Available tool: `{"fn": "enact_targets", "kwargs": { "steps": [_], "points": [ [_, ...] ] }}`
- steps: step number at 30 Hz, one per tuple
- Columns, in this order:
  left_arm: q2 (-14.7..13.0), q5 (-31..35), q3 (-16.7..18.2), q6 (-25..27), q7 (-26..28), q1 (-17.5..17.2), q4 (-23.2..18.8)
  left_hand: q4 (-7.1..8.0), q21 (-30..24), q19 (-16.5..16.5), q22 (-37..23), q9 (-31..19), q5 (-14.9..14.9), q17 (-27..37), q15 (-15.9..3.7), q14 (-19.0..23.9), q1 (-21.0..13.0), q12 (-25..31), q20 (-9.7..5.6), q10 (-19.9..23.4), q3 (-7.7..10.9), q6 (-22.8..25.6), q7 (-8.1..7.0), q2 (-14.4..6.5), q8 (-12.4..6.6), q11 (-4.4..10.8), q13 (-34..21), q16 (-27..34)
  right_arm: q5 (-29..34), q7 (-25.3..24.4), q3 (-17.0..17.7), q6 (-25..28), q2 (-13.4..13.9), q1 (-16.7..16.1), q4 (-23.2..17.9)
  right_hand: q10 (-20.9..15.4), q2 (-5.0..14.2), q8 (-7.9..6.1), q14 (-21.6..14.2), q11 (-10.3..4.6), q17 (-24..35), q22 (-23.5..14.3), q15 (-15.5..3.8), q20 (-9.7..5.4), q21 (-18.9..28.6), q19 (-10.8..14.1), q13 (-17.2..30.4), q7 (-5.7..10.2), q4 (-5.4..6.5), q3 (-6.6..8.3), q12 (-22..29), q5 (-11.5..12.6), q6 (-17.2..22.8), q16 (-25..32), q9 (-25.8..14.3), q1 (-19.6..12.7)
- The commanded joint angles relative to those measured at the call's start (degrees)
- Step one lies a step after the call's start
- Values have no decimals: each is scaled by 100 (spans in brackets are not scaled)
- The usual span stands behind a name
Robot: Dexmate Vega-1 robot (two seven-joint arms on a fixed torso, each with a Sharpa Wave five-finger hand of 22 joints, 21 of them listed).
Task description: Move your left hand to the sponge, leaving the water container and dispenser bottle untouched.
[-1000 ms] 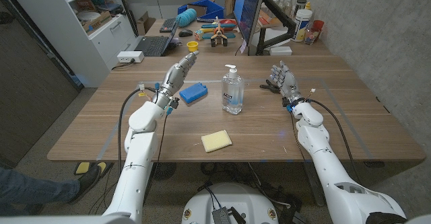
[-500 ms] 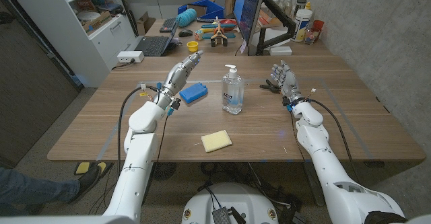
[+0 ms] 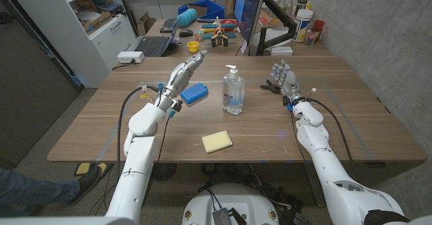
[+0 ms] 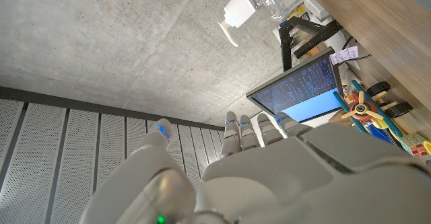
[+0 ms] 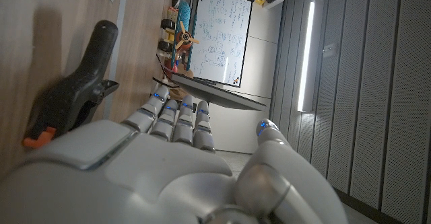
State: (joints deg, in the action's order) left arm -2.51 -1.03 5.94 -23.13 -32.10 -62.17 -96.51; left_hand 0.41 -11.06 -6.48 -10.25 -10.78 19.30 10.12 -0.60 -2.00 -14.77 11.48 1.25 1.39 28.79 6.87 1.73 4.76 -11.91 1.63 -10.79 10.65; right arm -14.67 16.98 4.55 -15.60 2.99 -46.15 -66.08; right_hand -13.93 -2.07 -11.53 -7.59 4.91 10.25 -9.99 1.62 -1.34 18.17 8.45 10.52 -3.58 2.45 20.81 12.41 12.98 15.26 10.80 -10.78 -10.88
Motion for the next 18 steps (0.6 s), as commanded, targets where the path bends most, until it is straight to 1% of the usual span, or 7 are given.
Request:
{"fn": "enact_targets", "kwargs": {
  "steps": [1, 12, 18],
  "points": [
    [-35, -39, -28, -77, -30, -143, -159, -28, -14, -8, -12, -11, 34, 21, -11, 17, -97, 33, 34, 22, 20, 59, -2, -10, -35, 28, -15, 14, -3, 14, -1, -22, -19, 26, 21, -46, 17, 8, -27, 4, 23, -24, 3, -28, -10, 53, 13, 3, -25, 0, 29, 2, 43, 15, -10, 3],
    [-83, 3, -56, -138, -46, -242, -299, -51, -17, -15, -13, -12, 30, 21, -13, 17, -137, 35, 72, 34, 25, 61, -7, -16, -29, 30, -15, 12, -23, 0, 9, -29, -29, -12, -24, -48, 21, 8, -32, 1, 23, -25, 0, -28, -31, 67, 13, 8, -31, -8, 25, 2, 53, 13, -10, 11],
    [-122, 31, -68, -84, -60, -292, -391, -62, -16, -24, -14, -12, 25, 21, -14, 19, -158, 34, 106, 33, 28, 75, -20, -21, -31, 30, -16, 12, -33, -18, 11, -43, -31, -34, -47, -52, 23, 10, -36, 2, 23, -25, -5, -27, -42, 72, 13, 5, -35, -10, 25, 2, 52, 13, -11, 13]
  ]
}}
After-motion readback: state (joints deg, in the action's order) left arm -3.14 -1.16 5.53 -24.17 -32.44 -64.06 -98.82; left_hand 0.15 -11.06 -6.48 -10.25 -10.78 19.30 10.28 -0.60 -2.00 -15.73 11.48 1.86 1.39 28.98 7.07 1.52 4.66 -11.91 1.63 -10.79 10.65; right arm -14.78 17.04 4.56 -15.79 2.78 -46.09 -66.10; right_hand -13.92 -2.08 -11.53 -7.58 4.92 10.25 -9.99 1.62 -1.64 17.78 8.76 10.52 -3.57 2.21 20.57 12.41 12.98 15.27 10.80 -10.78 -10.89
